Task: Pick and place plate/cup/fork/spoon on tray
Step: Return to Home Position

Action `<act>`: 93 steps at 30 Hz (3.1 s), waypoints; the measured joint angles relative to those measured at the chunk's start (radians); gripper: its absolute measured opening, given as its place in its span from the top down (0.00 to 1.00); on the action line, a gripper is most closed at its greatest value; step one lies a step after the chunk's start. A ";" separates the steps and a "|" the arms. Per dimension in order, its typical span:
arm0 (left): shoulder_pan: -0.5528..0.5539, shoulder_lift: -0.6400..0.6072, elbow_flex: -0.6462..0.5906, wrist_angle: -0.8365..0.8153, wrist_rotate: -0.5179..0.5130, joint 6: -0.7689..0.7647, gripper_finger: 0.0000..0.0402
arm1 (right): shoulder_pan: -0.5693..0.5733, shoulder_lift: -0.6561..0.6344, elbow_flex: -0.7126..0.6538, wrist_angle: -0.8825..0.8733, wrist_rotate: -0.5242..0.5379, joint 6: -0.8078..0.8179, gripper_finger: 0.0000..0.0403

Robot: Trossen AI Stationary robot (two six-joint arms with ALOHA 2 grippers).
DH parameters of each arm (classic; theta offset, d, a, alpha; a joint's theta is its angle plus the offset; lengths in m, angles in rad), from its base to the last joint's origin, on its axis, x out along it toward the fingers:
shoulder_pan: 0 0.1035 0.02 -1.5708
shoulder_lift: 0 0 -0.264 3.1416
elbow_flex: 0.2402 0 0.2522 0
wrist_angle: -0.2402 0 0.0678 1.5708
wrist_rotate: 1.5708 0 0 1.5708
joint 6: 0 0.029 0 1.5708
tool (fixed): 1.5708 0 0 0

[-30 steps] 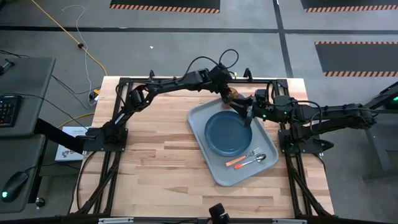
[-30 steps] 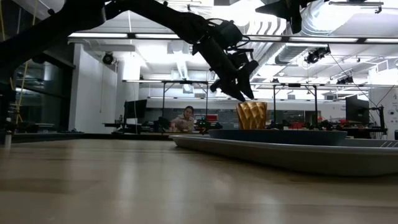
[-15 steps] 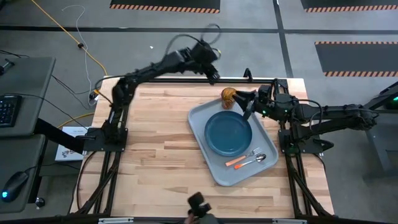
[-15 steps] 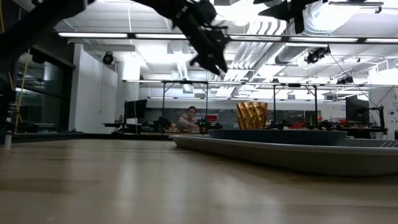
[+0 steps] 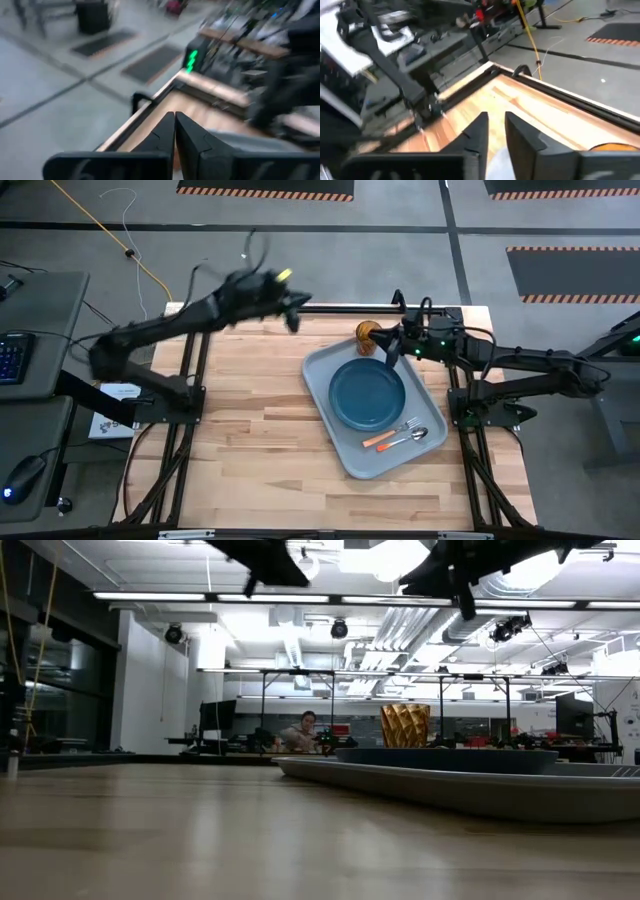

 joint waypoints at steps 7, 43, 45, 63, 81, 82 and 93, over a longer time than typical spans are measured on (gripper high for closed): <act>-0.168 -0.363 -0.427 0.346 0.002 -0.059 1.00 | -0.001 0.016 0.000 0.039 -0.121 -0.107 0.99; -0.483 -0.655 -0.695 0.463 -0.217 -0.089 1.00 | 0.001 -0.058 0.000 0.096 -0.369 -0.075 1.00; -0.489 -0.726 -0.765 0.509 -0.217 -0.094 1.00 | 0.001 -0.058 0.000 0.097 -0.377 -0.083 1.00; -0.509 -1.241 -1.205 0.627 -0.246 -0.184 1.00 | 0.001 -0.058 0.000 0.093 -0.383 -0.022 1.00; -0.509 -1.365 -1.250 0.592 -0.246 -0.200 1.00 | 0.001 -0.058 0.000 0.091 -0.385 -0.022 1.00; -0.509 -1.365 -1.250 0.593 -0.246 -0.200 1.00 | 0.001 -0.058 0.000 0.091 -0.385 -0.022 1.00; -0.509 -1.365 -1.250 0.555 -0.216 -0.167 1.00 | 0.001 -0.058 0.000 0.091 -0.401 -0.022 1.00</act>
